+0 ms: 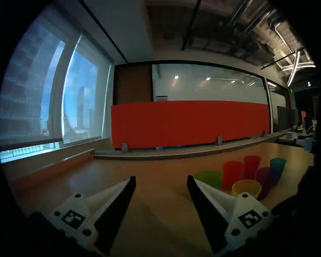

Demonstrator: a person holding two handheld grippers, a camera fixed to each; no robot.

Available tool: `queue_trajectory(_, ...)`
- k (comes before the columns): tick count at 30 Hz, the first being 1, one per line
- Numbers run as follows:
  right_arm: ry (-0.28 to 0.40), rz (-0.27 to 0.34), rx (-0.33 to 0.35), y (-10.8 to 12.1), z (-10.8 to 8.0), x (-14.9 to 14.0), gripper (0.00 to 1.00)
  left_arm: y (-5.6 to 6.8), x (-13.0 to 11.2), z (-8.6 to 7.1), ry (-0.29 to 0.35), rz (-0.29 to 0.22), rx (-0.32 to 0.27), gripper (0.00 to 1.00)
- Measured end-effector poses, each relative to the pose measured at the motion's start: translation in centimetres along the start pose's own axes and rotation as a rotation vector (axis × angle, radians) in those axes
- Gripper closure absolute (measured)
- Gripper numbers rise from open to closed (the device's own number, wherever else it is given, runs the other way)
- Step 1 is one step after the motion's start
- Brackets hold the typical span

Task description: Pour water

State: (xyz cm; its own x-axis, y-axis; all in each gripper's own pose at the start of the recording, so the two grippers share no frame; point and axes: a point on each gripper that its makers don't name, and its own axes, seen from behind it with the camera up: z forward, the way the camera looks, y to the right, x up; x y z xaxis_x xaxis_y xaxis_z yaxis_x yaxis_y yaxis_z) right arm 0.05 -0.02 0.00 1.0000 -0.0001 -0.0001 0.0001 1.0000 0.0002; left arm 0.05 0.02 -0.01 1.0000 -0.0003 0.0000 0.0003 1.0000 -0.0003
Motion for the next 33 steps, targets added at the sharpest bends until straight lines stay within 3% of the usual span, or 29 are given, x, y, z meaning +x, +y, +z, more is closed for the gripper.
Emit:
queue_trajectory(9, -0.013, -0.018, 0.023, -0.7, 0.2, 3.6, 0.01, 0.7, 3.5, 0.4, -0.020, -0.022, -0.033, 0.12)
queue_trajectory(17, -0.032, 0.019, 0.046, -0.8, 1.1, 8.5, 0.01, 1.0, 9.8, 1.1, -0.015, -0.037, -0.073, 0.12)
queue_trajectory(26, -0.018, 0.027, 0.058, -0.5, 1.6, 14.4, 0.01, 0.2, 15.5, 1.8, -0.011, -0.047, -0.084, 0.12)
queue_trajectory(33, -0.012, 0.003, 0.075, -1.1, 1.3, 16.9, 0.01, -0.3, 18.6, 2.0, 0.009, -0.058, -0.106, 0.12)
